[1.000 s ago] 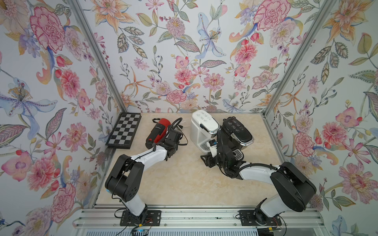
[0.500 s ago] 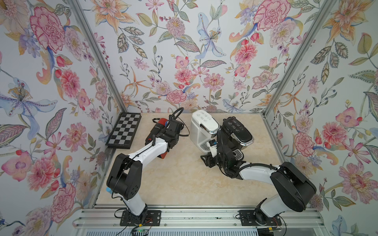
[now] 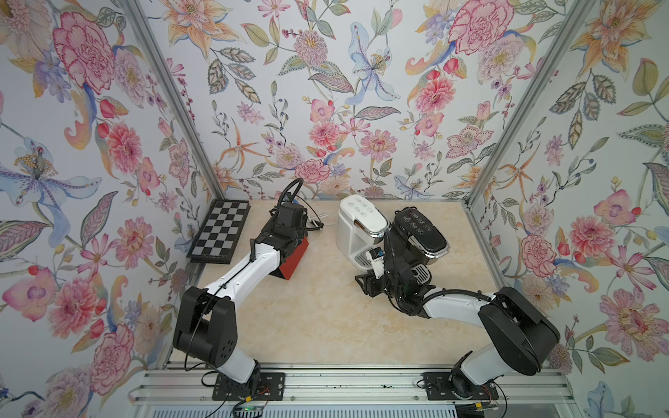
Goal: Wipe the surface of a coffee machine
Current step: Wipe the dirt from the surface of the coffee machine.
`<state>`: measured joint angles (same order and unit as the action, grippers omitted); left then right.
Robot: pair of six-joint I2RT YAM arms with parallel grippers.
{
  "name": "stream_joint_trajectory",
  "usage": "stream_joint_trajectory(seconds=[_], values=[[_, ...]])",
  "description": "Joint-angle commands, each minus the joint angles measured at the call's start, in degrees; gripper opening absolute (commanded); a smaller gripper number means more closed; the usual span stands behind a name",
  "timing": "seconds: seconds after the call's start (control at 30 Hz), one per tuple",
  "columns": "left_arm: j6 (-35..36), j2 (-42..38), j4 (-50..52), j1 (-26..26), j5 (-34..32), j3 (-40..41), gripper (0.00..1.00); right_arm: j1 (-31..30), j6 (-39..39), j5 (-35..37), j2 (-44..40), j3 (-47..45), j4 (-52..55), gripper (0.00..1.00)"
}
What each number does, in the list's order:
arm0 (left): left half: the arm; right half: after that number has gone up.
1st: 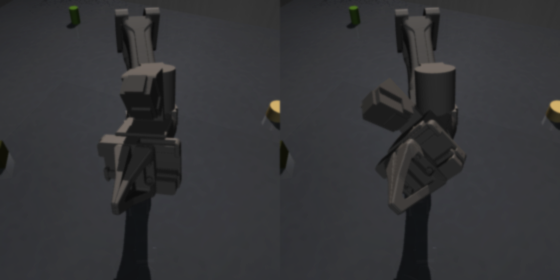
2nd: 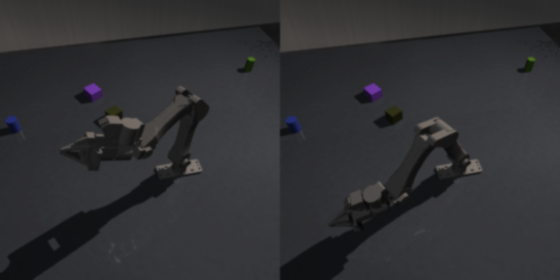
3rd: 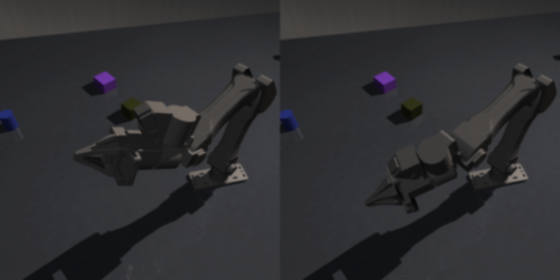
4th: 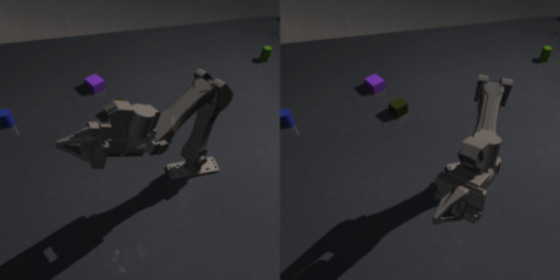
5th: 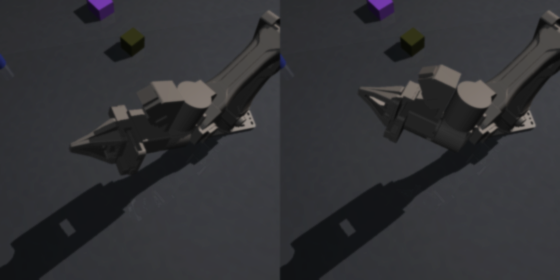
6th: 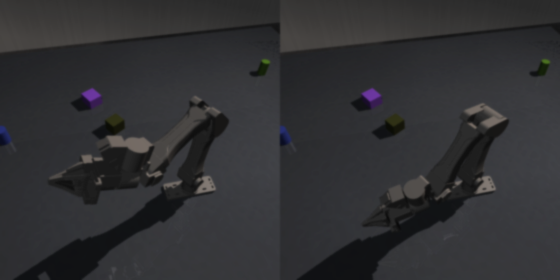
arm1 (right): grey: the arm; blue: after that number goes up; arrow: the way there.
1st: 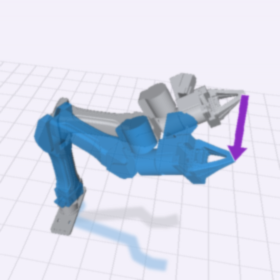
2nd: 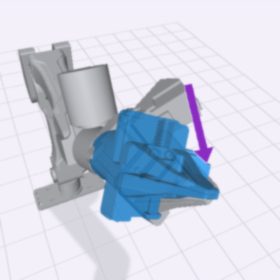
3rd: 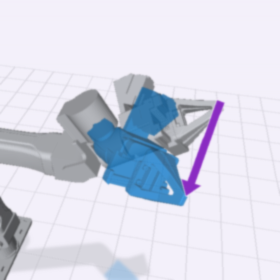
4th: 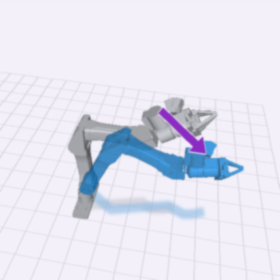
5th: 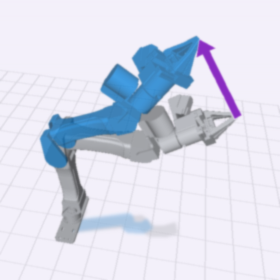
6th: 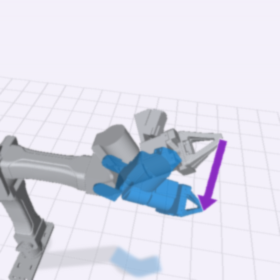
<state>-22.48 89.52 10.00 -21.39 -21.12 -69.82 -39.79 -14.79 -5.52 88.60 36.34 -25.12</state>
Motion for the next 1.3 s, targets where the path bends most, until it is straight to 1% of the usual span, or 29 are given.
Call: stream_joint_trajectory(seconds=[0.0,0.2,0.37,0.53,0.7,0.87,1.1,1.27], values=[[-0.6,-2.0,-2.3,0.9,0.7,1.0,0.04,-0.3,-0.1,0.2,-0.4,1.1,-0.1,0.60],[-0.3,-3.6,-2.5,1.2,-1.3,1.8,0.04,-0.2,-0.1,0.3,-0.5,1.0,0.0,0.60],[-1.9,-4.1,-1.1,3.8,0.9,2.5,0.04,-0.3,-0.1,0.3,-0.6,1.0,0.0,0.60],[-2.6,-8.2,-5.8,5.2,2.6,7.3,0.04,-0.2,-0.1,0.2,-0.6,1.1,0.0,0.60],[-5.1,-10.2,-6.3,8.0,6.8,9.5,0.04,-0.2,-0.1,0.1,-0.6,1.1,0.1,0.60],[-6.2,-13.3,-5.6,8.8,6.9,13.2,0.04,-0.3,0.0,0.5,-1.1,1.0,0.3,0.60],[-8.2,-18.7,-6.9,10.8,7.2,21.1,0.05,-0.3,-0.2,0.1,-0.5,1.2,0.3,0.60],[-8.3,-20.0,-6.4,12.2,7.7,24.0,0.05,-0.3,-0.2,0.0,-0.2,1.4,0.3,0.60]])
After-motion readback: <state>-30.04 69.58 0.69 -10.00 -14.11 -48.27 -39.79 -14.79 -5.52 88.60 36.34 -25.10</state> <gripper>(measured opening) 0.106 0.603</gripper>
